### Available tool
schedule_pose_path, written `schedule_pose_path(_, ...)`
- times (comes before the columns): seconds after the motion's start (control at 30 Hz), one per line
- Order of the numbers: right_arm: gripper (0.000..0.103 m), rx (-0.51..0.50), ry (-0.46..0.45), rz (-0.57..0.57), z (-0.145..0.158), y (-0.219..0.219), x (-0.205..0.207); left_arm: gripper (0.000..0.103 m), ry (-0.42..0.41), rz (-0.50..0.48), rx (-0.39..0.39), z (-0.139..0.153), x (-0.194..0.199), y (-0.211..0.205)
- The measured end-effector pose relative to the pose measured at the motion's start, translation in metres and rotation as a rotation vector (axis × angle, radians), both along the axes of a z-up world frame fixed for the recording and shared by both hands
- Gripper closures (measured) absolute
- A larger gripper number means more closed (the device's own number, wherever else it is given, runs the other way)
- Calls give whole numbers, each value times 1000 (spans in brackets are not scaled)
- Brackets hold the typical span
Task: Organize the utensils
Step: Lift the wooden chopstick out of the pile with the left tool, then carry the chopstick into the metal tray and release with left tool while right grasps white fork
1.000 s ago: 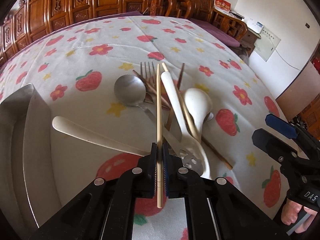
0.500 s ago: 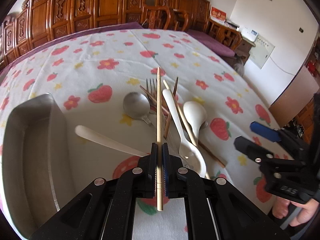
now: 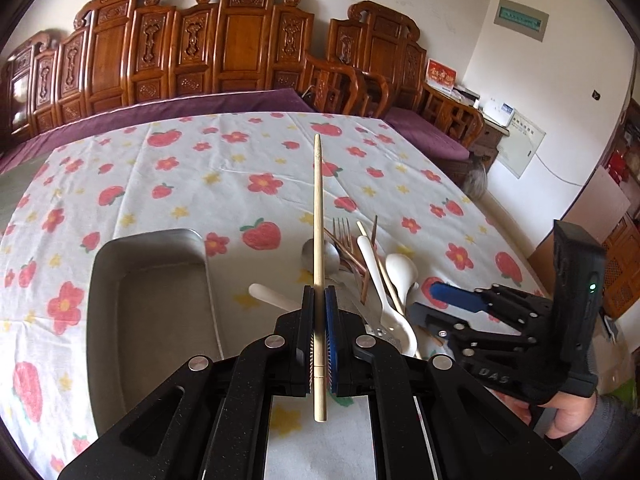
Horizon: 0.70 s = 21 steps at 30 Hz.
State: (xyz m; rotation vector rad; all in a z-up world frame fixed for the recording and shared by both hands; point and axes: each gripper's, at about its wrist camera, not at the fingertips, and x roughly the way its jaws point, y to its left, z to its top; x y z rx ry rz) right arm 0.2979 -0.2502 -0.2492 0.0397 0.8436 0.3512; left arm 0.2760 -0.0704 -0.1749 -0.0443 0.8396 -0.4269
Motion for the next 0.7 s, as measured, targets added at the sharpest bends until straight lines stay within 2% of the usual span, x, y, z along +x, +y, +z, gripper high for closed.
schedule_pose_path(0.27,69,-33,28,171,-15,48,31,99,-10,19,-3,3,1,17)
schedule_pose_path(0.5,75,-65,118,227,-36,71,50,99,-18,32,-6,6,0,29)
schedule_pose_path(0.57,79,-113,126,233,-42,77,49,99,-23,35,-5,8,-1,32)
schedule_pose_path(0.67,88,-116,124,225,-44,76,49,99,-33,47,-6,12,-3,39)
schedule_pose_path(0.7,95,-111,123,221,-44,74,49,99,-36,50,-7,13,-4,40)
